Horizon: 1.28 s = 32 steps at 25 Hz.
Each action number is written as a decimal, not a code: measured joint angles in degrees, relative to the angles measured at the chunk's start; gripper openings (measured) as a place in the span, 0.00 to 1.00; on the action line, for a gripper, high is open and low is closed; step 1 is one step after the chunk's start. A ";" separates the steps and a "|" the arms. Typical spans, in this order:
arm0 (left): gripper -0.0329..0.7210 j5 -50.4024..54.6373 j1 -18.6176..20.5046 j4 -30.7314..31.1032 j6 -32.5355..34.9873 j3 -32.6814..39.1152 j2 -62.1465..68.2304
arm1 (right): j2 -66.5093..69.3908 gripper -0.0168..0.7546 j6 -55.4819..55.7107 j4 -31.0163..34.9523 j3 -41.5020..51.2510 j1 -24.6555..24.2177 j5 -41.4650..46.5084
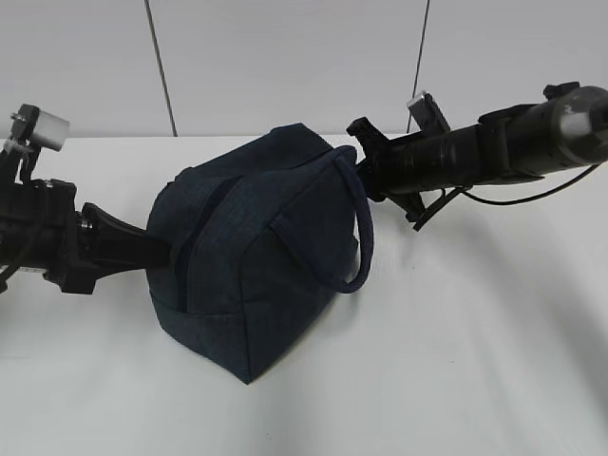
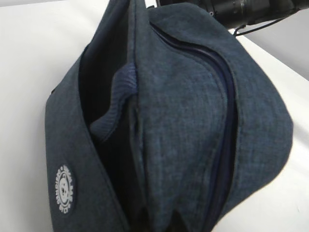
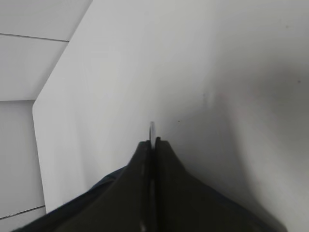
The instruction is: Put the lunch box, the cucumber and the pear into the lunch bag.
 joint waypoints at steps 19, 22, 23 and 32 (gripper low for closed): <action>0.52 0.04 0.00 2.47 -9.04 0.00 -6.08 | -10.02 0.74 -17.51 1.61 0.00 -7.08 14.51; 0.52 -0.19 0.00 10.45 -17.13 0.00 -10.39 | -13.44 0.70 -17.51 -7.96 0.00 -7.13 18.78; 0.52 -0.75 0.00 13.89 -21.10 0.00 -12.25 | -14.84 0.69 -16.14 -12.07 0.00 -7.13 20.03; 0.48 -5.93 0.00 39.07 -60.21 0.05 -30.95 | -26.83 0.65 14.27 -58.95 2.59 -6.58 26.63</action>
